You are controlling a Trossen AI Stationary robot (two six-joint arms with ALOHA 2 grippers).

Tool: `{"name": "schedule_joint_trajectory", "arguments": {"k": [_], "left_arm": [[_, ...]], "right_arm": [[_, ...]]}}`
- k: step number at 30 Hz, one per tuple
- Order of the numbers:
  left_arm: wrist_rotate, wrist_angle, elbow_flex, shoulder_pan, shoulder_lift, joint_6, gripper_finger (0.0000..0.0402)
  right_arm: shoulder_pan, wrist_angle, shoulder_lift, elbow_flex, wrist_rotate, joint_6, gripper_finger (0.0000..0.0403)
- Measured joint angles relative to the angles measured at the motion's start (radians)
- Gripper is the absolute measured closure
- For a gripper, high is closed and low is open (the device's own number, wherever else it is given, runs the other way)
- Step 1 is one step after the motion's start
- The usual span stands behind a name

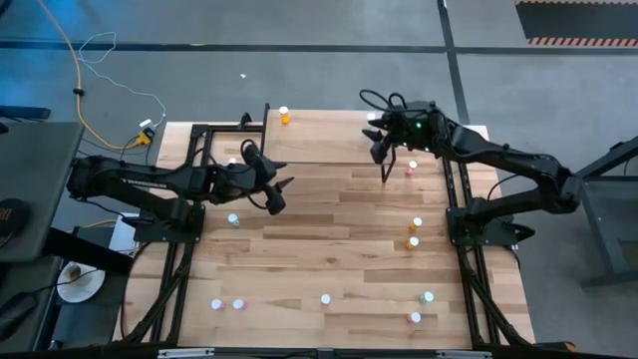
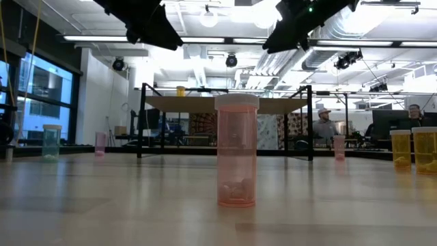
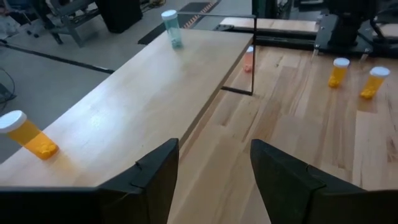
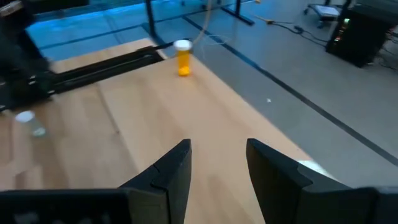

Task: Pick and place medicine bottles onto shelf by color
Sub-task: Put the bottom right purple pill bottle on the shelf

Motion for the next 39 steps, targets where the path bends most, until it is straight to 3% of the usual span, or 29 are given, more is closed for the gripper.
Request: {"name": "schedule_joint_trajectory", "arguments": {"k": [9, 15, 23, 33, 39], "left_arm": [[0.012, -0.088, 0.0, -0.008, -0.081, -0.101, 0.0162], [0.085, -0.259, 0.0, -0.024, -0.137, -0.171, 0.016], [0.086, -0.435, 0.0, -0.091, -0.169, -0.275, 0.0165], [0.209, -0.47, 0.0, -0.35, -0.164, -0.402, 0.0166], [0.184, -0.467, 0.0, -0.544, -0.164, -0.456, 0.0166]], "right_arm": [[0.101, -0.032, -0.005, 0.0, 0.001, 0.003, 0.0256], [0.168, -0.034, -0.008, 0.0, 0.002, 0.059, 0.0256], [0.267, -0.036, -0.008, 0.0, 0.003, 0.132, 0.0256], [0.369, -0.038, -0.008, 0.0, 0.006, 0.191, 0.0256], [0.417, -0.031, -0.008, 0.0, 0.006, 0.249, 0.0256]]}}
